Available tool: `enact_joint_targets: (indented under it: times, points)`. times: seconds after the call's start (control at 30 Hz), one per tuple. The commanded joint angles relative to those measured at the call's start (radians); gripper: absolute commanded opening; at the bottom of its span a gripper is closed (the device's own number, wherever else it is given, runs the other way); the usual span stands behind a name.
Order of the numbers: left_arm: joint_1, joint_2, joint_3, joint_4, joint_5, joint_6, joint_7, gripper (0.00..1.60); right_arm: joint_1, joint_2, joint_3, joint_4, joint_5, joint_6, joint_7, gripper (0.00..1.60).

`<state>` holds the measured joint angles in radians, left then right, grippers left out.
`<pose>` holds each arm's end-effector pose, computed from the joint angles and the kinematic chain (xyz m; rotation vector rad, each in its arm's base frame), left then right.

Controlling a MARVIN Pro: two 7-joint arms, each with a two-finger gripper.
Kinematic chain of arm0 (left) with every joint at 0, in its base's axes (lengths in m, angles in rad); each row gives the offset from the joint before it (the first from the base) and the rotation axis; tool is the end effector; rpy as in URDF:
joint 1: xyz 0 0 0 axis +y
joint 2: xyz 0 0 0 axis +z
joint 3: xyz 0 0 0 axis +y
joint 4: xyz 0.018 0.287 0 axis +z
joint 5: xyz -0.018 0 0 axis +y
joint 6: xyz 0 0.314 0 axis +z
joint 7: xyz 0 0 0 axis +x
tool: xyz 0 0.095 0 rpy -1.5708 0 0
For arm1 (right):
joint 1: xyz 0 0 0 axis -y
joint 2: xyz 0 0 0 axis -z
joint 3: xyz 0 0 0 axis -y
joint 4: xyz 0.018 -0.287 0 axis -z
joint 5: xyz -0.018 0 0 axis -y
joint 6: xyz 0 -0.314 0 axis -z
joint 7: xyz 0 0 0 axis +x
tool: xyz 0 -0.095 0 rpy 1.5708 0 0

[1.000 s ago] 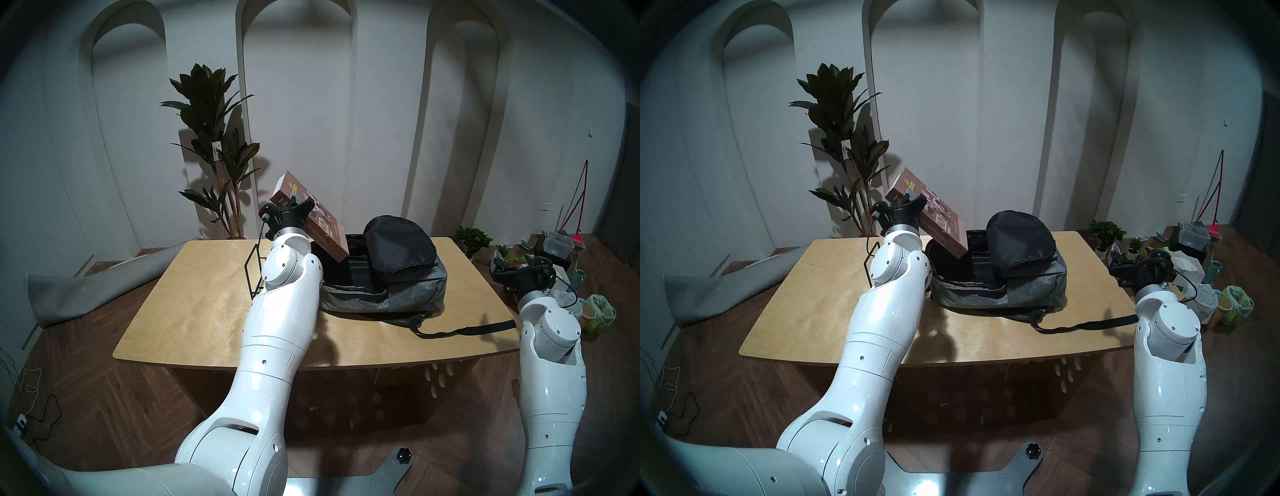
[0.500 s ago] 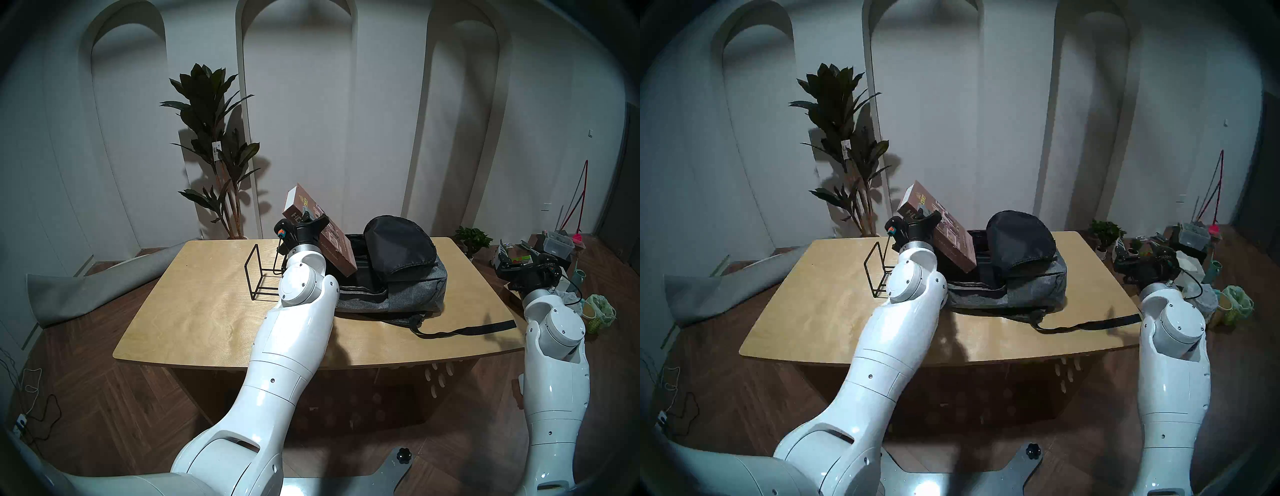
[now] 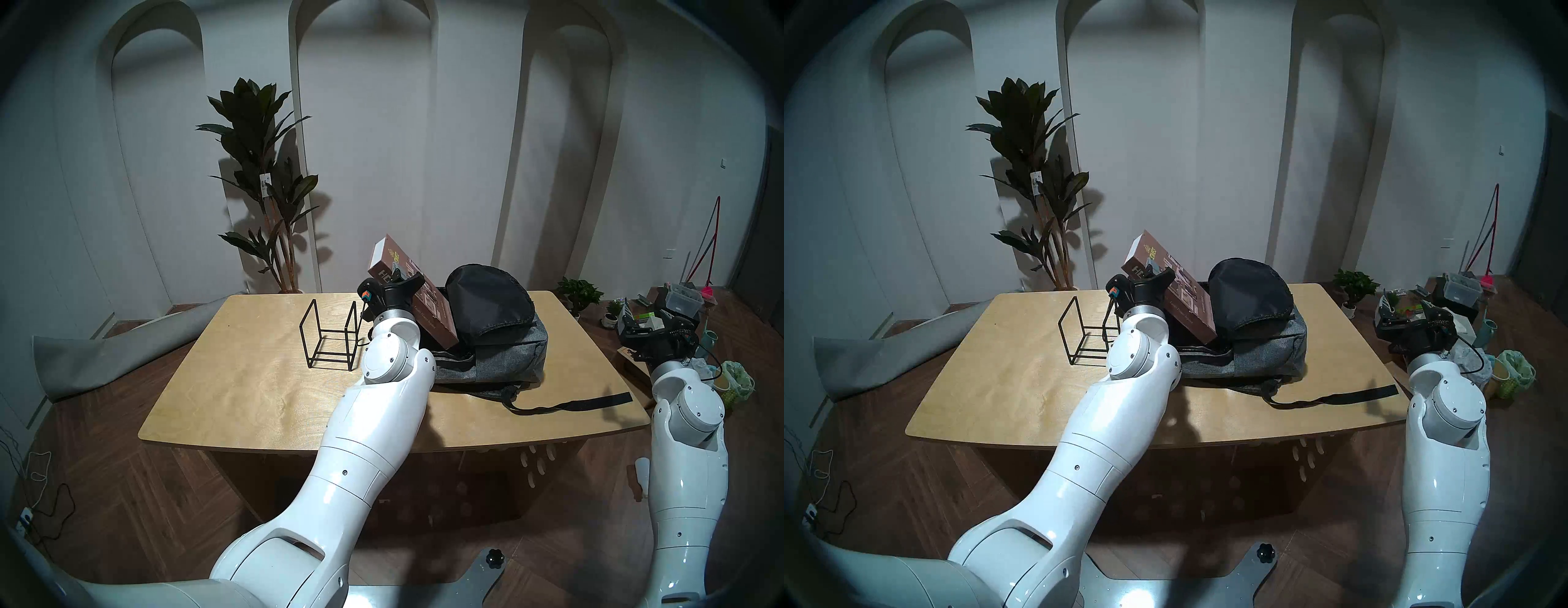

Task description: Put the book into the bag and close the bag

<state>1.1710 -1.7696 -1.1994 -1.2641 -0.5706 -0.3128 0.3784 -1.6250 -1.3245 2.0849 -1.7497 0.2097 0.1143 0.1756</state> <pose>0.5049 -0.1826 -0.2125 1.6400 0.7005 1.9602 0.3667 -0.2444 -0.2053 1.9146 -0.2131 2.1479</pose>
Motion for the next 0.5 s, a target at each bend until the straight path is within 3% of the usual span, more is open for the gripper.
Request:
enact_joint_targets:
  times: [0.0, 0.23, 0.47]
  points:
    - [-0.040, -0.016, -0.001, 0.017, -0.012, -0.040, -0.019, 0.00, -0.008, -0.001, 0.003, -0.041, -0.009, -0.015, -0.004, 1.60]
    - [-0.050, -0.026, -0.003, 0.047, -0.041, -0.072, -0.027, 0.00, -0.021, 0.001, 0.000, -0.059, -0.035, -0.024, -0.007, 1.60]
    - [-0.081, -0.046, 0.042, 0.102, -0.069, -0.104, -0.003, 0.00, -0.012, 0.004, -0.001, -0.061, -0.041, -0.025, -0.006, 1.60]
